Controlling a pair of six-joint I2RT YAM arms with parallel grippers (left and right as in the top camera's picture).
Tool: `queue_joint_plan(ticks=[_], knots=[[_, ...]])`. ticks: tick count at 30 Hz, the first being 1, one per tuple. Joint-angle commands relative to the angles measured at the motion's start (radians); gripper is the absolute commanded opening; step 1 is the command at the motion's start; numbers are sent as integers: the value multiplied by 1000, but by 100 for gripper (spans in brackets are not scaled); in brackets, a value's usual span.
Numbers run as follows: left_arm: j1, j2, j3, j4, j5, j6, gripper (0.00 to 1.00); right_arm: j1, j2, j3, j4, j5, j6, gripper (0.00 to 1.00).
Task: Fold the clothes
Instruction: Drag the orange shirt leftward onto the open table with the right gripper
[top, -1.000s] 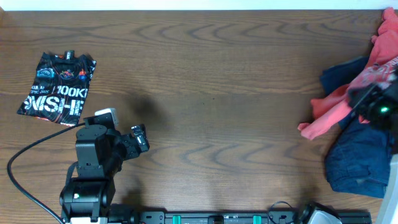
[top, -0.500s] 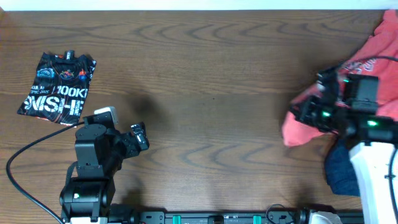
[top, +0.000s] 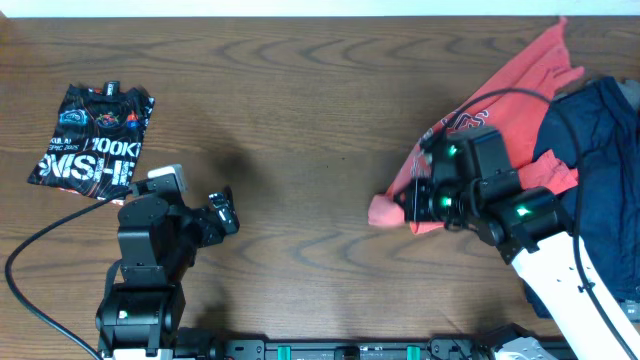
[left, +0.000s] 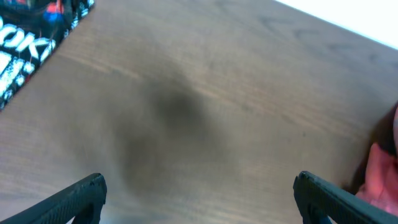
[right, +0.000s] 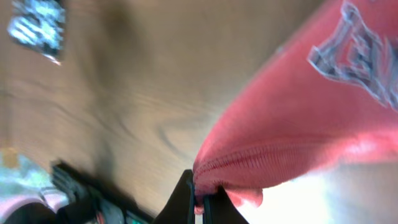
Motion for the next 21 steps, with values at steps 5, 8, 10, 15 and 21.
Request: queue_joint_plan(ticks=[5,8,10,15,21], knots=[[-3,2,19,43,0,-9,98,15,3,1,-38,37,-109,38],[-3,2,19,41,-1,-53,98,-3,2,2,40,42,-136,84],[-3,2,19,35,-1,-55,98,-31,2,7,76,73,-142,84],[-3,5,19,40,58,-108,98,-151,2,17,84,164,-138,86],[-3,97,10,43,214,-268,98,-300,2,17,-29,246,-132,91]])
